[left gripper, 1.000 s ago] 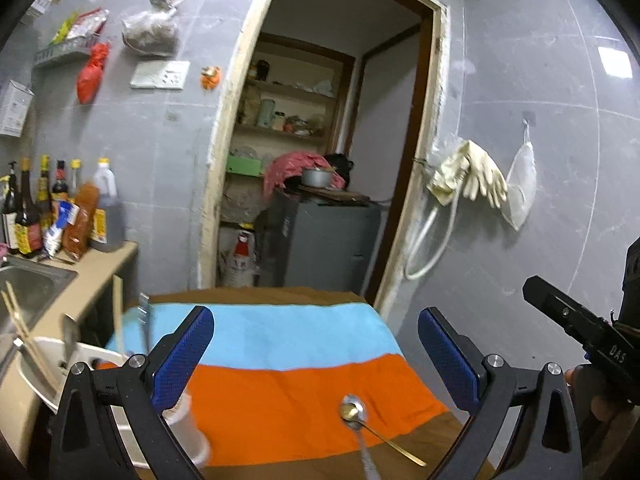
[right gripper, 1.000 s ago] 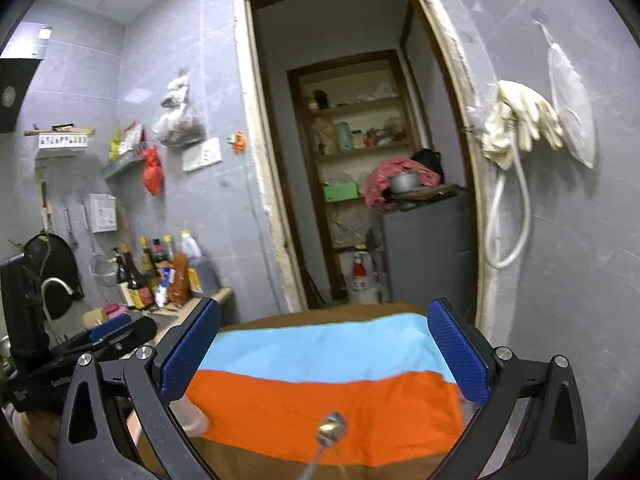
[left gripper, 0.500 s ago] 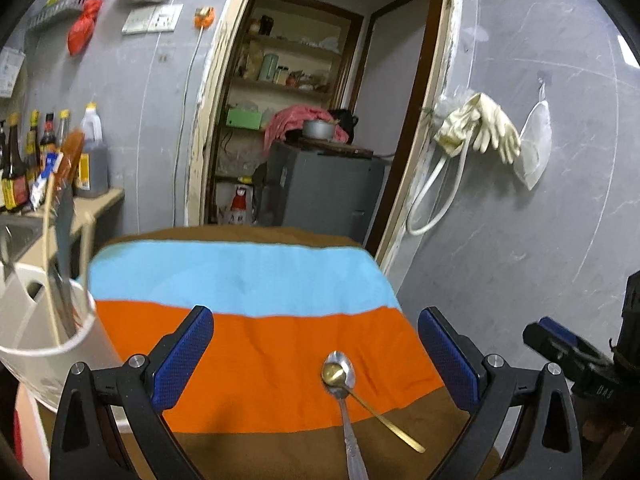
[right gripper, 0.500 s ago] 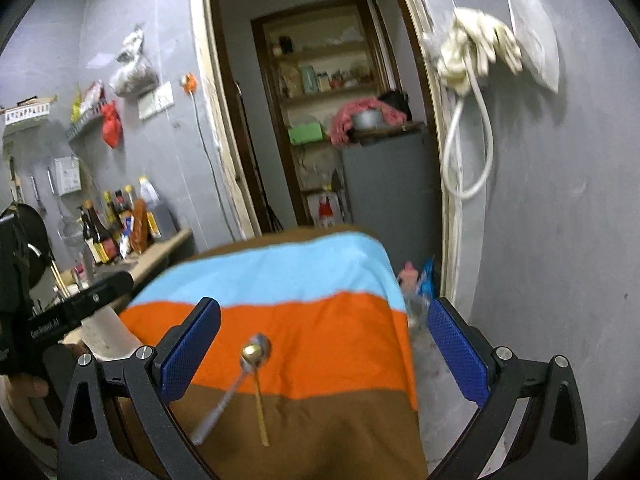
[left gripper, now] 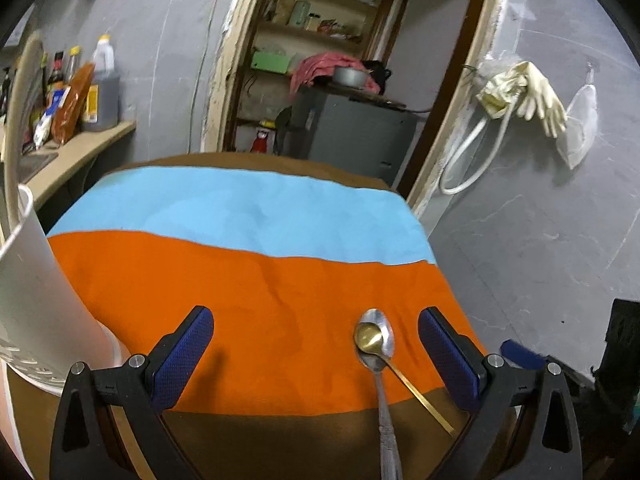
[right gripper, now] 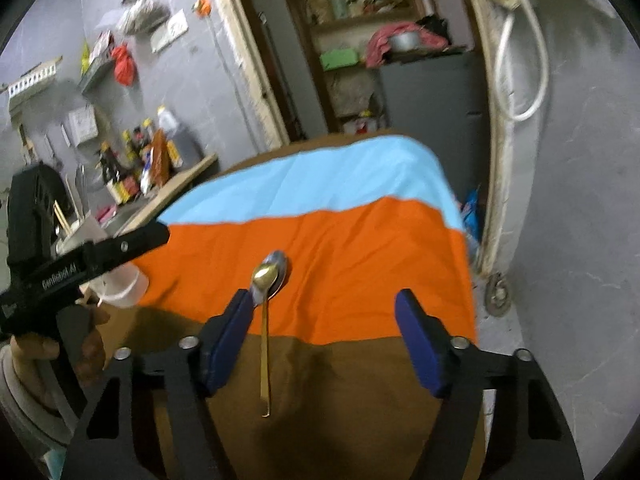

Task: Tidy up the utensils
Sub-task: 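Grasp the gold spoon with the right tool while the left tool grasps the silver spoon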

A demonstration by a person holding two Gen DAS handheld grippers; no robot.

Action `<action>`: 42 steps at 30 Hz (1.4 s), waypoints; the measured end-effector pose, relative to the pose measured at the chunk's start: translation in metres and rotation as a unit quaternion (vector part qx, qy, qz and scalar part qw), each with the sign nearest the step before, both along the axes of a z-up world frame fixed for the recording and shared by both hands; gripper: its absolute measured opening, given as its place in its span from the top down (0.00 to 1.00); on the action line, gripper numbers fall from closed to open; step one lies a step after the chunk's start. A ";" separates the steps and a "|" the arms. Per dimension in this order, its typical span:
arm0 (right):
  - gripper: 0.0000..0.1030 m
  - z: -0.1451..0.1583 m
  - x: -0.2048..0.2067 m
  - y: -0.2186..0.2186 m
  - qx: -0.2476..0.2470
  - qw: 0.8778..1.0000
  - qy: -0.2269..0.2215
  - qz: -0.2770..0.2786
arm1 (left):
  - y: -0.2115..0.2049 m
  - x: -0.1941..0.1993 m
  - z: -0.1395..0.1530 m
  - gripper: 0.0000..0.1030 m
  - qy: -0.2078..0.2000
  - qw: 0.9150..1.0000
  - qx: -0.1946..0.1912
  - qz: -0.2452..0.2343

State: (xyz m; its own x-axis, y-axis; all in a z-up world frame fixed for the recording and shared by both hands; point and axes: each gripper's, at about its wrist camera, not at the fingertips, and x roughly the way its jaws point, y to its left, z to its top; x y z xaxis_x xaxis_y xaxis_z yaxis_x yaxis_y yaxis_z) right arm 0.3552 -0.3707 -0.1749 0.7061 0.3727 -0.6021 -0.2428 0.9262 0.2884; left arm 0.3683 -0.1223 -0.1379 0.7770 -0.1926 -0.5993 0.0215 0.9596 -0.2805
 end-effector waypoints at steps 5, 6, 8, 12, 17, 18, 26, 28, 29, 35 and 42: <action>0.54 -0.015 0.008 0.022 -0.016 0.998 0.028 0.049 | 0.007 0.006 -0.008 0.00 0.019 1.000 -0.007 0.014; 0.54 -0.017 0.009 0.026 -0.020 0.998 0.033 0.056 | 0.008 0.007 -0.009 0.00 0.021 1.000 -0.008 0.018; 0.57 -0.023 0.010 0.036 -0.030 0.996 0.043 0.070 | 0.010 0.008 -0.010 0.00 0.025 0.999 -0.011 0.022; 0.64 -0.031 0.013 0.048 -0.051 0.993 0.063 0.089 | 0.014 0.011 -0.013 0.00 0.032 0.999 -0.020 0.027; 0.64 -0.034 0.016 0.057 -0.077 0.990 0.078 0.088 | 0.014 0.013 -0.014 0.00 0.033 0.999 -0.028 0.024; 0.68 -0.035 0.015 0.059 -0.086 0.990 0.078 0.083 | 0.014 0.015 -0.015 0.00 0.035 0.999 -0.028 0.022; 0.95 -0.031 0.014 0.046 -0.097 0.991 0.078 0.038 | 0.007 0.018 -0.021 0.00 0.043 0.999 -0.030 0.006; 0.95 -0.032 0.015 0.039 -0.088 0.992 0.082 0.025 | 0.004 0.019 -0.023 0.00 0.046 0.998 -0.032 -0.003; 0.95 -0.033 0.016 0.035 -0.084 0.993 0.083 0.019 | 0.003 0.019 -0.023 0.01 0.048 0.998 -0.032 -0.007; 0.95 -0.039 0.021 0.013 -0.061 0.993 0.096 -0.031 | -0.010 0.029 -0.031 0.01 0.058 0.997 -0.038 -0.046; 0.95 -0.046 0.031 0.001 -0.021 0.994 0.105 -0.025 | -0.024 0.049 -0.042 0.24 0.079 0.991 -0.048 -0.091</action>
